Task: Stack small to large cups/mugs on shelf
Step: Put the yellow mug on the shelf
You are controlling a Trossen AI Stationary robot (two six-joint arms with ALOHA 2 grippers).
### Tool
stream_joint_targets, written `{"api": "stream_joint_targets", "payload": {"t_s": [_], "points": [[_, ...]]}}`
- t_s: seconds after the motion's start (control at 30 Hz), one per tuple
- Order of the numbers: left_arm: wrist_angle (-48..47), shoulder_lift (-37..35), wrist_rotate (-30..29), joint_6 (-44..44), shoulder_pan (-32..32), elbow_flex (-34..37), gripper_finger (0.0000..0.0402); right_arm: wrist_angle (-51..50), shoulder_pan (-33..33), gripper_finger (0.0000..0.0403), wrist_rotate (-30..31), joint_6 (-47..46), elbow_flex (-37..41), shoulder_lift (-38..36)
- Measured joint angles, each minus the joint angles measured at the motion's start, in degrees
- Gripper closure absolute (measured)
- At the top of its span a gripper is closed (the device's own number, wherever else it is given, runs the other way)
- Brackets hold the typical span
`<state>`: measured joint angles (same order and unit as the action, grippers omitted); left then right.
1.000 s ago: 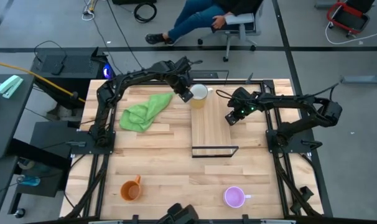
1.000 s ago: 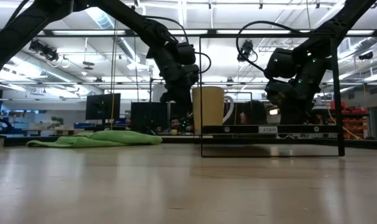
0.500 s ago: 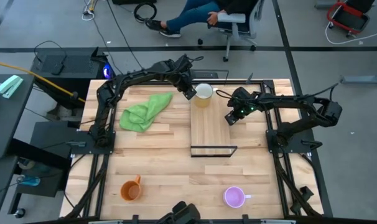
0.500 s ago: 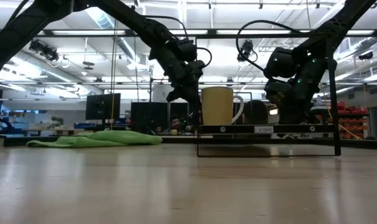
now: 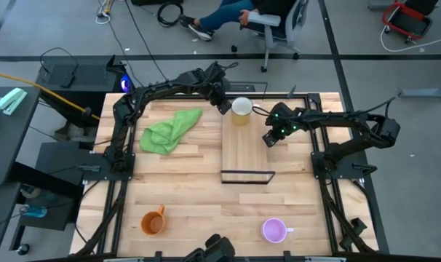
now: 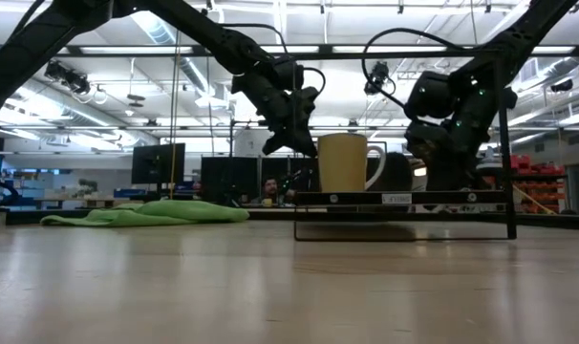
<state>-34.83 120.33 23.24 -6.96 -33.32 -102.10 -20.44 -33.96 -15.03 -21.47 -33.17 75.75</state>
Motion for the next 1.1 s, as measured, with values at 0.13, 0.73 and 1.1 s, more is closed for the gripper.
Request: {"api": "stream_joint_targets", "payload": {"t_s": [0.13, 0.73, 1.1], "points": [[-0.36, 0.0, 0.0, -0.54, -0.16, 0.0, 0.0382, 0.23, 0.37, 0.0403, -0.04, 0.0, 0.0, 0.0], [-3.05, 0.0, 0.35, -0.15, 1.21, 0.0, 0.0383, 0.69, -1.63, 0.0403, -0.1, 0.62, -0.02, -0.07], [-0.06, 0.0, 0.99, -1.4, 1.27, 0.0, 0.0386, 0.54, -1.63, 0.0403, -0.06, 0.5, -0.02, -0.07]]}}
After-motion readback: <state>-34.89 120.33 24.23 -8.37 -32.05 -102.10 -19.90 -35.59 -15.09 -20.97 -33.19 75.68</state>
